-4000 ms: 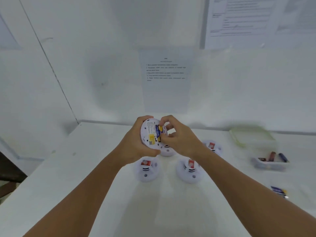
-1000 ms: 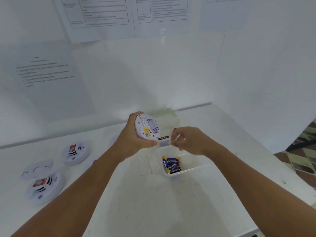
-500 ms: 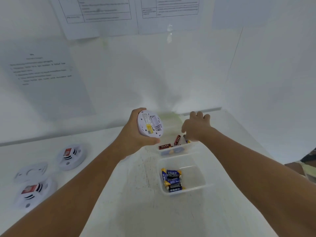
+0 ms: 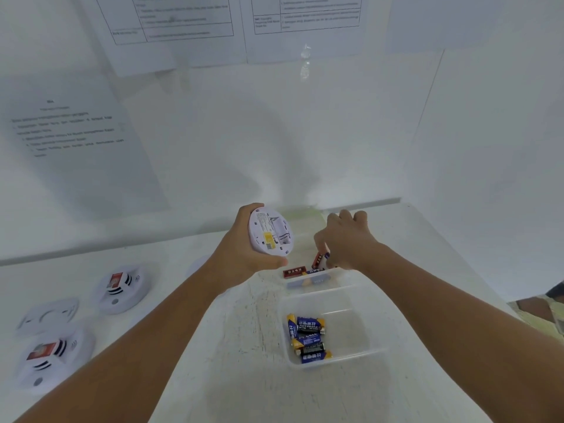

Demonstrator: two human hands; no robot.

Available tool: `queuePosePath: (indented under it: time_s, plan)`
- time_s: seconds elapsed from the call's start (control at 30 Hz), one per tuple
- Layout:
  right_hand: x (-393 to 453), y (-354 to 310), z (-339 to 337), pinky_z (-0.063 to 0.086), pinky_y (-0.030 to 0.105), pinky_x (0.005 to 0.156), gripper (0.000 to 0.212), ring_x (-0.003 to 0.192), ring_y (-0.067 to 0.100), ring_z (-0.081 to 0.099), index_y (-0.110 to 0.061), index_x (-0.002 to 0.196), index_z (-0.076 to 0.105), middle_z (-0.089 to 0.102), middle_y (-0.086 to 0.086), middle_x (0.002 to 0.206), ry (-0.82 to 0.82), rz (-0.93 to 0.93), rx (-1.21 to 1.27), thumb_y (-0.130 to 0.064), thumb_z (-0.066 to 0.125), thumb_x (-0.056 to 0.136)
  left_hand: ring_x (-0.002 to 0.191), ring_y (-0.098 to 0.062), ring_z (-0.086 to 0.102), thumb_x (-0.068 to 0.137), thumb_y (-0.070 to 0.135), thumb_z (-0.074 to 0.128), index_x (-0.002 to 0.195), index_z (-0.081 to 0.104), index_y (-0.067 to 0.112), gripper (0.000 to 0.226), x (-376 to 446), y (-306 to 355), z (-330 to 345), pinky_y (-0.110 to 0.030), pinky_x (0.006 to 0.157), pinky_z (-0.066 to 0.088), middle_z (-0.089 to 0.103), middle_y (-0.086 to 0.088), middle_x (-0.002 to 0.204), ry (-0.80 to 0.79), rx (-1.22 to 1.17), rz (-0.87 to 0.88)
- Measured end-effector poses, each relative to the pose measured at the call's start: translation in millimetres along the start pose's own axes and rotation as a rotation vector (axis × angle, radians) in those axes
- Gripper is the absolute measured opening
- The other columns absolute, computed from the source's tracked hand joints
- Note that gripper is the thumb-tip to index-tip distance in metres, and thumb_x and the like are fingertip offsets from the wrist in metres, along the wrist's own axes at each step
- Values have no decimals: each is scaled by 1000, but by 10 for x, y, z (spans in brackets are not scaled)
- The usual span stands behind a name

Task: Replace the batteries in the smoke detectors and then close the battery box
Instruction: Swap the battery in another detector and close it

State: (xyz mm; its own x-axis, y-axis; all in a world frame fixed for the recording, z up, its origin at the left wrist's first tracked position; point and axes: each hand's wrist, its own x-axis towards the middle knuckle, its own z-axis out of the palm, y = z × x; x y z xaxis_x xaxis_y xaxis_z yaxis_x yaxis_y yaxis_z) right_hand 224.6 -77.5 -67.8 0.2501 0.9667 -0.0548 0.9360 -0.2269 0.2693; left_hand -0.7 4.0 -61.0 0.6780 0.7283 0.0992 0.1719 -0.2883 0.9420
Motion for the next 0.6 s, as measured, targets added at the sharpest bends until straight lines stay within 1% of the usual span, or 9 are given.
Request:
queuePosePath:
  time_s: [0.1, 0.2, 0.3, 0.37, 0.4, 0.43, 0.5, 0.53, 0.6]
  plan:
    - [-5, 4, -15, 24, 44, 91, 15, 103, 21, 48, -34, 96, 62, 60, -8, 96, 58, -49, -34, -21, 67, 90, 121, -17, 61, 54, 22, 97, 137, 42, 45, 102, 24, -17, 13, -54, 96, 58, 59, 14, 127, 2, 2, -3]
    - [14, 28, 48, 19, 41, 87, 18, 97, 20, 50, -31, 94, 57, 65, -10, 84, 26, -55, 39, -13, 59, 92, 121, -17, 61, 54, 23, 97, 137, 41, 45, 102, 30, -25, 24, -54, 97, 58, 59, 15, 126, -1, 14, -3]
    - [15, 38, 99, 17, 41, 95, 19, 91, 19, 57, -32, 97, 47, 69, -11, 82, 54, -43, 186, -15, 53, 94, 121, -17, 61, 52, 27, 98, 138, 41, 44, 105, 30, -36, 19, -53, 97, 58, 59, 14, 128, 3, 16, -9]
    - [4, 42, 26, 15, 42, 106, 10, 89, 14, 62, -32, 99, 48, 70, -13, 87, 109, -21, 369, -24, 54, 97, 121, -17, 61, 51, 28, 98, 138, 41, 44, 105, 25, -42, 0, -53, 97, 58, 59, 14, 128, 5, 9, -14]
    - [-10, 41, -40, 21, 41, 109, 6, 88, 11, 63, -31, 98, 52, 70, -13, 88, 136, -3, 504, -28, 57, 97, 120, -16, 62, 51, 27, 98, 138, 41, 43, 105, 21, -47, -15, -53, 97, 58, 60, 14, 127, 7, 3, -15]
    - [-33, 34, -129, 32, 37, 105, 5, 88, 10, 64, -30, 97, 56, 70, -13, 90, 162, 10, 671, -28, 60, 96, 119, -15, 63, 51, 26, 98, 138, 42, 42, 105, 16, -51, -29, -53, 96, 58, 60, 15, 126, 10, 0, -16]
    - [-64, -6, -294, 49, 27, 83, 5, 85, 9, 68, -24, 97, 62, 71, -11, 96, 209, 15, 1031, -22, 65, 94, 117, -13, 63, 50, 27, 98, 138, 42, 39, 105, 3, -57, -58, -51, 96, 59, 61, 16, 123, 16, 2, -11]
    - [-78, -37, -369, 51, 24, 75, 6, 82, 9, 70, -22, 97, 65, 71, -10, 96, 229, 7, 1161, -18, 65, 94, 118, -14, 63, 50, 28, 98, 138, 43, 38, 105, -3, -63, -72, -50, 96, 59, 61, 15, 124, 18, 0, -9]
    - [-92, -122, -478, 53, 24, 74, 11, 80, 12, 73, -22, 99, 68, 73, -5, 94, 238, -36, 1295, -13, 63, 95, 121, -19, 62, 49, 26, 99, 138, 43, 37, 106, -16, -86, -103, -53, 96, 58, 60, 10, 127, 19, -13, -13]
